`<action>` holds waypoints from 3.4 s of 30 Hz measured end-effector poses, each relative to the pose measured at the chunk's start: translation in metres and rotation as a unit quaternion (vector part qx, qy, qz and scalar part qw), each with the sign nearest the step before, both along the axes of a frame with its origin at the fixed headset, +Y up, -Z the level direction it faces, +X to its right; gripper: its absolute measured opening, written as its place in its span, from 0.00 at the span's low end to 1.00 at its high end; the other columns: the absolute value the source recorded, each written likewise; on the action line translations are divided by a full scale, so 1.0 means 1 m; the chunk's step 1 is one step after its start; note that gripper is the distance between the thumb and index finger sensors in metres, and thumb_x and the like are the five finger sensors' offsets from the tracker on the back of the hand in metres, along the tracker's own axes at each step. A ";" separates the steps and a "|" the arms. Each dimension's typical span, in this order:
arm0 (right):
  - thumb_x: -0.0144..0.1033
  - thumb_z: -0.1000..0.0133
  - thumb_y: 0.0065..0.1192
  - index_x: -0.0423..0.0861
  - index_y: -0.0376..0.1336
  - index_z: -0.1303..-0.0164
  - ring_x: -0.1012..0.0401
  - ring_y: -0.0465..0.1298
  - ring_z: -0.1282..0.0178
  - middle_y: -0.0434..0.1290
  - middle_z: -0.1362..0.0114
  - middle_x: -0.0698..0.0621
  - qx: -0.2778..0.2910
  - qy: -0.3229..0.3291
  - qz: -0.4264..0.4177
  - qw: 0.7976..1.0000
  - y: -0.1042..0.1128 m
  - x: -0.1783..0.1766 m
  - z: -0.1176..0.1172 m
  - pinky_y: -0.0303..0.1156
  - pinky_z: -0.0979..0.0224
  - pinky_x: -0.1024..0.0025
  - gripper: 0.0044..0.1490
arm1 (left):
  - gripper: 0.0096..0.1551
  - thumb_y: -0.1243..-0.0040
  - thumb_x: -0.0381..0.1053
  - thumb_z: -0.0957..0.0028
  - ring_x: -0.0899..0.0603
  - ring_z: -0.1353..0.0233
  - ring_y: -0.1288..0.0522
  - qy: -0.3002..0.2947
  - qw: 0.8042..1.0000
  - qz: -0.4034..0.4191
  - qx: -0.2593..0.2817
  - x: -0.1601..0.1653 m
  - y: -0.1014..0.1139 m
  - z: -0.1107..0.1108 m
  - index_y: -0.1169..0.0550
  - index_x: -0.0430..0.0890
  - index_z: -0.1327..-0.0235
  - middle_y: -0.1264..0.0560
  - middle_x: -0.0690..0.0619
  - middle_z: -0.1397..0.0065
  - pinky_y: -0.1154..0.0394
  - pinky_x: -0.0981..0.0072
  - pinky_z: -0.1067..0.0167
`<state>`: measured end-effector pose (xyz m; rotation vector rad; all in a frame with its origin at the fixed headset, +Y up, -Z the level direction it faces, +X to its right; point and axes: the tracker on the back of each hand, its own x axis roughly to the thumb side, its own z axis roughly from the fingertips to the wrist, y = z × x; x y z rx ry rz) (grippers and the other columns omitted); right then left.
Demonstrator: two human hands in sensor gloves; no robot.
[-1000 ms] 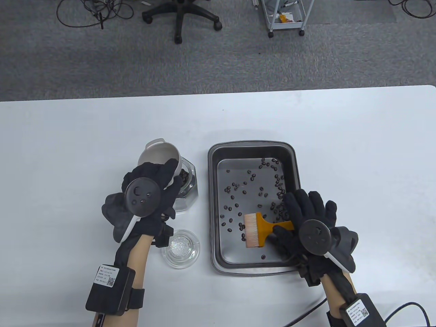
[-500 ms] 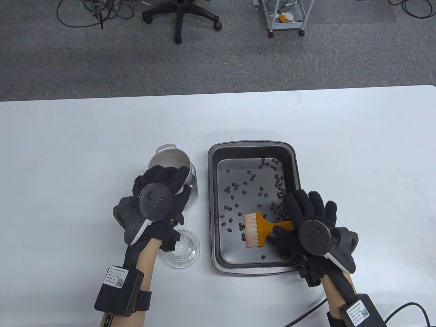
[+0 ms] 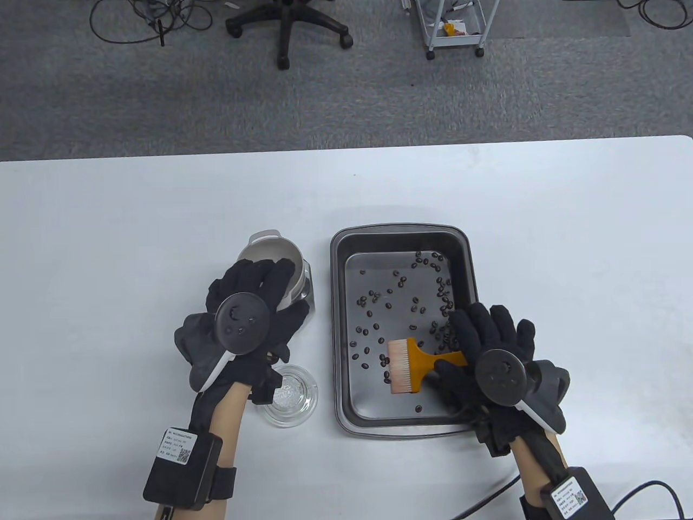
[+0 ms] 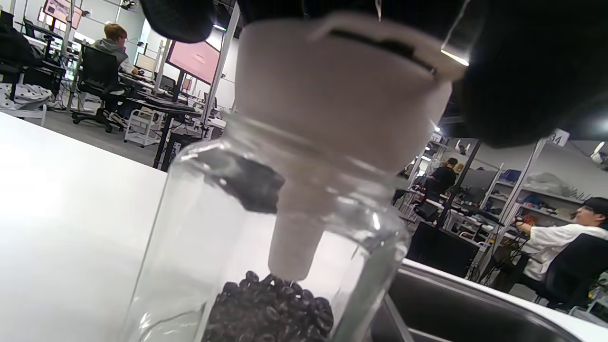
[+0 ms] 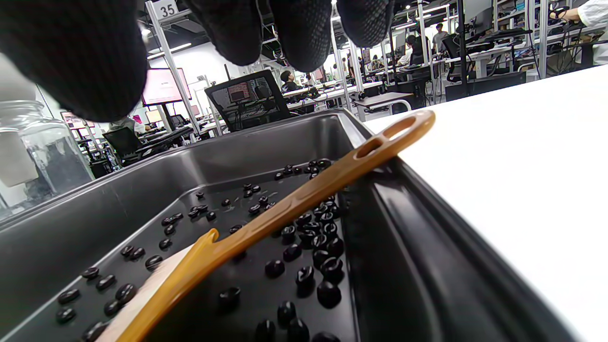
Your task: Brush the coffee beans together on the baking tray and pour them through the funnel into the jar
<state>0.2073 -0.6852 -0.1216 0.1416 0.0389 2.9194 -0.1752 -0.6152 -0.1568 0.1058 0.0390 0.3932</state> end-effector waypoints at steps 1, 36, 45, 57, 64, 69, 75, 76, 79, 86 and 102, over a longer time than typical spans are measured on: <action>0.72 0.55 0.66 0.62 0.53 0.22 0.47 0.53 0.12 0.58 0.12 0.51 -0.001 0.000 0.000 1.000 0.000 0.000 0.000 0.44 0.18 0.36 0.53 | 0.46 0.24 0.75 0.59 0.43 0.14 0.38 0.002 1.000 0.005 0.006 -0.003 0.003 0.002 0.30 0.68 0.26 0.32 0.64 0.18 0.42 0.35 0.21; 0.39 0.62 0.93 0.61 0.68 0.35 0.64 0.64 0.16 0.83 0.31 0.60 -0.060 0.040 0.043 0.996 -0.020 -0.013 -0.008 0.42 0.16 0.49 0.45 | 0.54 0.30 0.80 0.57 0.39 0.12 0.44 0.043 0.986 0.155 -0.041 -0.101 -0.104 0.084 0.41 0.66 0.20 0.42 0.57 0.11 0.44 0.33 0.21; 0.31 0.63 0.95 0.61 0.72 0.40 0.67 0.68 0.19 0.90 0.40 0.61 -0.071 0.037 0.046 0.996 -0.023 -0.015 -0.010 0.42 0.16 0.51 0.41 | 0.54 0.30 0.80 0.57 0.40 0.12 0.44 0.039 0.981 0.183 -0.057 -0.111 -0.123 0.079 0.41 0.66 0.20 0.42 0.57 0.11 0.44 0.33 0.21; 0.23 0.66 0.96 0.60 0.80 0.52 0.74 0.79 0.29 0.98 0.59 0.60 -0.071 0.039 0.082 0.993 -0.024 -0.024 -0.010 0.43 0.15 0.52 0.34 | 0.54 0.30 0.80 0.57 0.40 0.12 0.43 0.023 0.979 0.191 -0.068 -0.119 -0.123 0.077 0.41 0.66 0.20 0.42 0.57 0.11 0.44 0.33 0.21; 0.31 0.65 0.95 0.64 0.81 0.53 0.65 0.82 0.29 0.95 0.50 0.55 -0.049 0.050 0.053 0.996 -0.013 -0.020 -0.006 0.53 0.16 0.42 0.30 | 0.53 0.30 0.80 0.57 0.39 0.12 0.43 0.011 0.976 0.206 -0.074 -0.119 -0.124 0.075 0.39 0.67 0.20 0.42 0.57 0.11 0.44 0.33 0.21; 0.37 0.60 0.91 0.66 0.78 0.48 0.58 0.81 0.28 0.89 0.40 0.54 -0.033 0.044 0.026 0.998 0.000 -0.015 -0.003 0.59 0.18 0.40 0.30 | 0.53 0.30 0.80 0.57 0.39 0.12 0.42 0.004 0.971 0.229 -0.072 -0.120 -0.124 0.075 0.39 0.67 0.20 0.42 0.57 0.11 0.44 0.33 0.21; 0.41 0.57 0.87 0.69 0.75 0.46 0.55 0.83 0.34 0.85 0.35 0.54 -0.025 0.036 -0.005 0.999 0.012 -0.010 -0.005 0.66 0.20 0.43 0.30 | 0.53 0.31 0.80 0.57 0.39 0.13 0.42 0.001 0.970 0.231 -0.069 -0.121 -0.124 0.075 0.39 0.67 0.20 0.42 0.57 0.11 0.44 0.33 0.21; 0.42 0.57 0.87 0.69 0.75 0.46 0.55 0.83 0.35 0.84 0.34 0.54 -0.021 0.032 -0.010 0.999 0.016 -0.010 -0.007 0.68 0.22 0.44 0.29 | 0.53 0.31 0.80 0.57 0.39 0.13 0.42 0.000 0.970 0.232 -0.068 -0.120 -0.124 0.075 0.39 0.67 0.20 0.42 0.57 0.11 0.44 0.33 0.21; 0.43 0.56 0.85 0.69 0.74 0.44 0.55 0.83 0.37 0.82 0.32 0.54 -0.002 0.018 -0.029 0.999 0.029 -0.010 -0.013 0.72 0.25 0.44 0.29 | 0.53 0.31 0.80 0.56 0.39 0.13 0.42 -0.010 0.967 0.244 -0.072 -0.118 -0.123 0.072 0.40 0.67 0.20 0.42 0.57 0.11 0.44 0.33 0.21; 0.44 0.54 0.83 0.68 0.74 0.43 0.55 0.84 0.41 0.82 0.32 0.54 -0.016 -0.001 -0.019 1.000 0.056 -0.029 -0.037 0.78 0.33 0.48 0.28 | 0.52 0.31 0.80 0.56 0.39 0.13 0.42 -0.030 0.966 0.244 -0.076 -0.111 -0.122 0.069 0.40 0.67 0.20 0.42 0.57 0.11 0.44 0.33 0.21; 0.52 0.56 0.82 0.66 0.77 0.50 0.62 0.87 0.61 0.85 0.36 0.59 0.002 -0.084 0.038 0.996 0.042 -0.097 -0.104 0.82 0.76 0.77 0.23 | 0.52 0.31 0.81 0.56 0.39 0.13 0.41 -0.054 0.972 0.219 -0.069 -0.102 -0.117 0.070 0.39 0.67 0.20 0.42 0.57 0.11 0.44 0.33 0.21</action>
